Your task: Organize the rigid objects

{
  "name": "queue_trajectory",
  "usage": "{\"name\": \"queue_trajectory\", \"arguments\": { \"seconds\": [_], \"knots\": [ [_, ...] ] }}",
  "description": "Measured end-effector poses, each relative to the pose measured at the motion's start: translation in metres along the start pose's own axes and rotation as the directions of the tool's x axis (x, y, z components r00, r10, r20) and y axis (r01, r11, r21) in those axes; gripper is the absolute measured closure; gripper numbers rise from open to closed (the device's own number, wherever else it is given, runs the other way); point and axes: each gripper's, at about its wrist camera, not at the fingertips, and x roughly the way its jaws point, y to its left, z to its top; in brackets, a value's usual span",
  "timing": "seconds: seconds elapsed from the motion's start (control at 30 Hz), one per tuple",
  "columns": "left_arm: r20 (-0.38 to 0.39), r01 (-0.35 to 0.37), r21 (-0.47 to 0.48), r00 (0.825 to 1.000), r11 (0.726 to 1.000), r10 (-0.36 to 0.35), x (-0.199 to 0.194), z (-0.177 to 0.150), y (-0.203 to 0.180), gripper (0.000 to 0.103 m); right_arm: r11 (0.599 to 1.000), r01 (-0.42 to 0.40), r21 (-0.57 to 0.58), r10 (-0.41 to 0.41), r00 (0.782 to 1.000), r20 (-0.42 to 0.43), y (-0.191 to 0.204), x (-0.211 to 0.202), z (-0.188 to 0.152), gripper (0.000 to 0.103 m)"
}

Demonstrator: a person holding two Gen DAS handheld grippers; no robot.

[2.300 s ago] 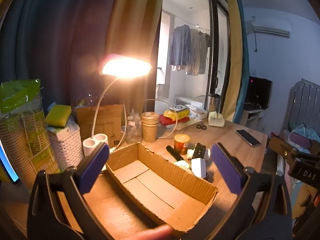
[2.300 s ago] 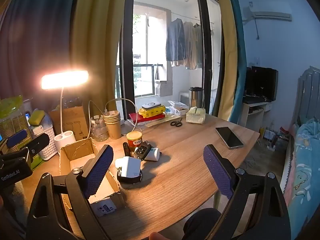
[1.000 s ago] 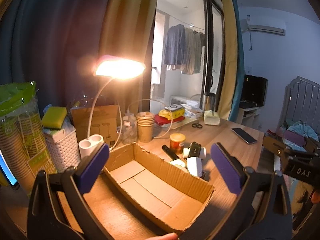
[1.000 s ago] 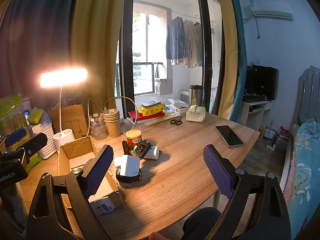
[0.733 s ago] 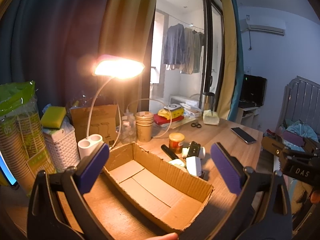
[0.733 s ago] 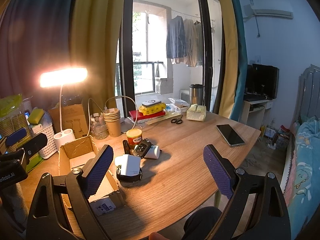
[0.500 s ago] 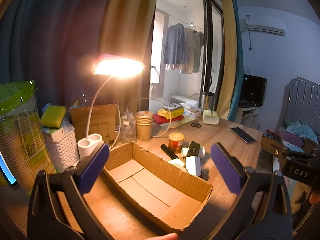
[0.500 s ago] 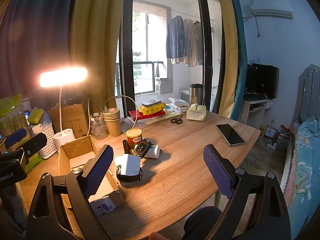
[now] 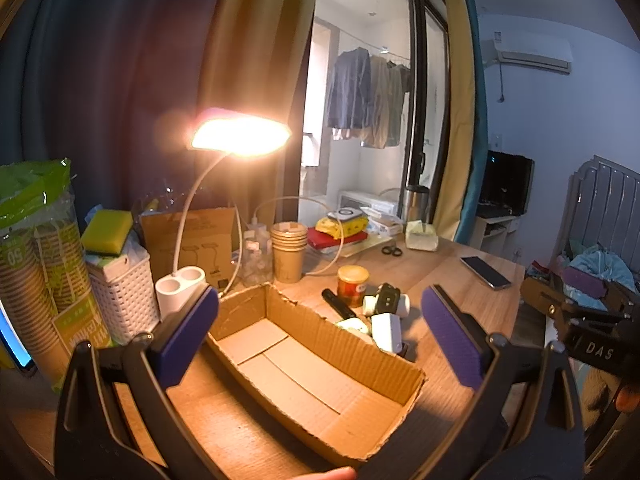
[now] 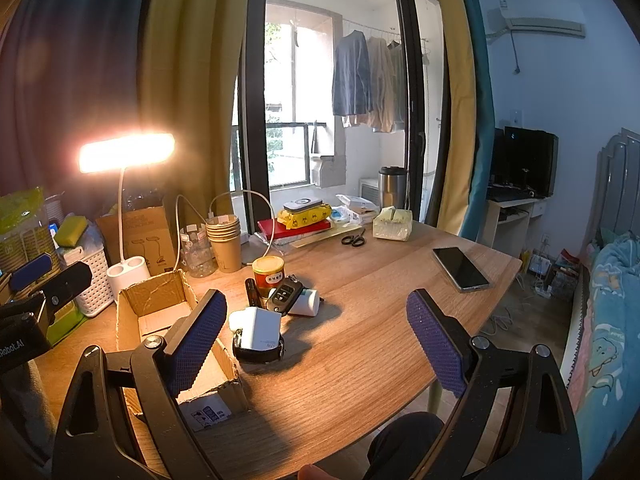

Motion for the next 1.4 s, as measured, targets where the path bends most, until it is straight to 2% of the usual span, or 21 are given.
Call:
{"name": "queue_trajectory", "arguments": {
  "seconds": [0.47,0.77,0.87,0.97,1.13,1.27,1.4],
  "knots": [
    [-0.020,0.001,-0.014,1.000,1.000,-0.001,0.001,-0.001,0.002,0.001,1.000,0.000,0.000,0.000,1.000,-0.003,0.000,0.000,0.000,0.010],
    [-0.092,-0.022,-0.028,0.996,0.999,0.019,0.019,-0.010,0.005,0.001,1.000,-0.015,0.012,0.015,1.000,-0.021,-0.006,0.005,-0.009,0.010],
    [-0.130,-0.061,-0.070,0.990,0.996,0.052,0.026,-0.019,0.010,0.001,0.999,-0.024,0.027,0.025,0.999,-0.039,-0.013,0.017,-0.014,0.010],
    [-0.211,-0.104,-0.144,0.975,0.984,0.072,0.039,-0.033,0.020,0.001,0.999,-0.034,0.036,0.036,0.997,-0.064,-0.019,0.029,-0.018,0.010],
    [-0.323,-0.171,-0.155,0.939,0.973,0.114,0.060,-0.052,0.027,0.001,0.997,-0.053,0.052,0.058,0.994,-0.093,-0.030,0.045,-0.028,0.010],
    [-0.411,-0.186,-0.130,0.904,0.974,0.117,0.077,-0.069,0.024,0.006,0.995,-0.059,0.080,0.068,0.990,-0.120,-0.042,0.057,-0.038,0.010],
    [-0.507,-0.190,-0.106,0.855,0.976,0.111,0.096,-0.087,0.020,0.007,0.993,-0.050,0.103,0.064,0.989,-0.135,-0.054,0.062,-0.045,0.009]
  ]
}}
